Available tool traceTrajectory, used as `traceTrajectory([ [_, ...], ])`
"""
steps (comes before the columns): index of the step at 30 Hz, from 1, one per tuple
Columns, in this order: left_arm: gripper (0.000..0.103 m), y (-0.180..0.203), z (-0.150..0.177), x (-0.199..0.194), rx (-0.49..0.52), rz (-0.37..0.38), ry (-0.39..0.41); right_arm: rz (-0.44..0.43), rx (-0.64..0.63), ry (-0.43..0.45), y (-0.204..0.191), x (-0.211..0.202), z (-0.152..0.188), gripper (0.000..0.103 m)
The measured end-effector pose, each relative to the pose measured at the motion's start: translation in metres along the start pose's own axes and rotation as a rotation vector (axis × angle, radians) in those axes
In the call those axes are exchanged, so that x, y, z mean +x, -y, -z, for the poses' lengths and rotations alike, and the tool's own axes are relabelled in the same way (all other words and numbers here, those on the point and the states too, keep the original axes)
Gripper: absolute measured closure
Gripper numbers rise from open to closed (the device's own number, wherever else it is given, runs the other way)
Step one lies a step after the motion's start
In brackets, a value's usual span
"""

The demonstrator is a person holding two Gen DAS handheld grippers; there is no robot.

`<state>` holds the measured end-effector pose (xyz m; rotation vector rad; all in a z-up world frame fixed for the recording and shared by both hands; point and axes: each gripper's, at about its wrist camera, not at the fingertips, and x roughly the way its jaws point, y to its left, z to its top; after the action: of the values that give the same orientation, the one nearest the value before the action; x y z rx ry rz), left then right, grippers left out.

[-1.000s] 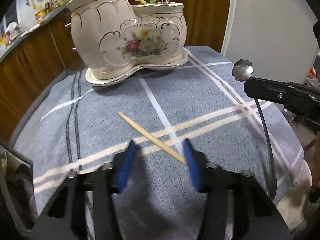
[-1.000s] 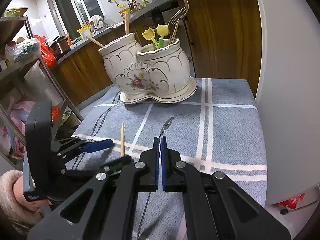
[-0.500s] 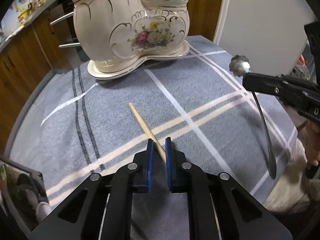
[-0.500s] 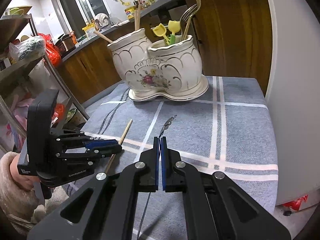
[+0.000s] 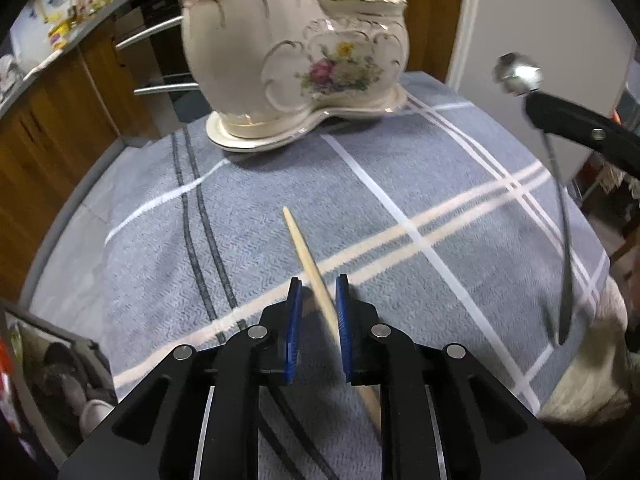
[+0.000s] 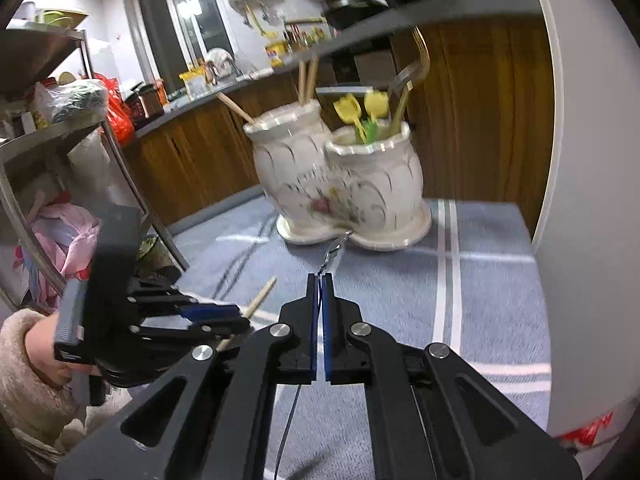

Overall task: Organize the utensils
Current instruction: 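Lower the chopstick into the tall cup while the right tool lowers the spoon into the short cup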

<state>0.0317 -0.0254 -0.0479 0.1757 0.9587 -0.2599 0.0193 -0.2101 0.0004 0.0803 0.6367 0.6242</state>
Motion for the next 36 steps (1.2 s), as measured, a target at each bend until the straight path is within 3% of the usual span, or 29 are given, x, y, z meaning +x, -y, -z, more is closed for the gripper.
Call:
traceTrajectory([
  [1,0.093,-0.001,0.001,0.0,-0.004,-0.003,0.009,0.006,-0.01,0.025,-0.002,-0.005,-0.002,0.101],
  [10,0.096,-0.008,0.002,-0.025,-0.007,0.002,0.234,0.048,-0.032,0.167,-0.009,-0.023,-0.014,0.101],
  [13,0.096,-0.012,-0.002,-0.044,-0.018,0.047,0.3,0.057,-0.032,0.188,-0.009,-0.023,-0.022,0.101],
  [19,0.096,-0.022,-0.032,-0.091,-0.034,0.102,0.47,0.076,-0.065,0.29,-0.014,-0.026,-0.059,0.101],
  [23,0.096,-0.03,-0.076,-0.112,-0.049,0.096,0.6,0.105,-0.057,0.355,-0.009,-0.018,-0.091,0.101],
  [29,0.097,-0.038,-0.123,-0.115,-0.085,0.102,0.641,0.16,0.002,0.399,0.006,0.0,-0.127,0.101],
  [36,0.097,-0.041,-0.124,-0.115,-0.085,0.101,0.65,0.175,0.014,0.404,0.018,0.006,-0.127,0.101],
])
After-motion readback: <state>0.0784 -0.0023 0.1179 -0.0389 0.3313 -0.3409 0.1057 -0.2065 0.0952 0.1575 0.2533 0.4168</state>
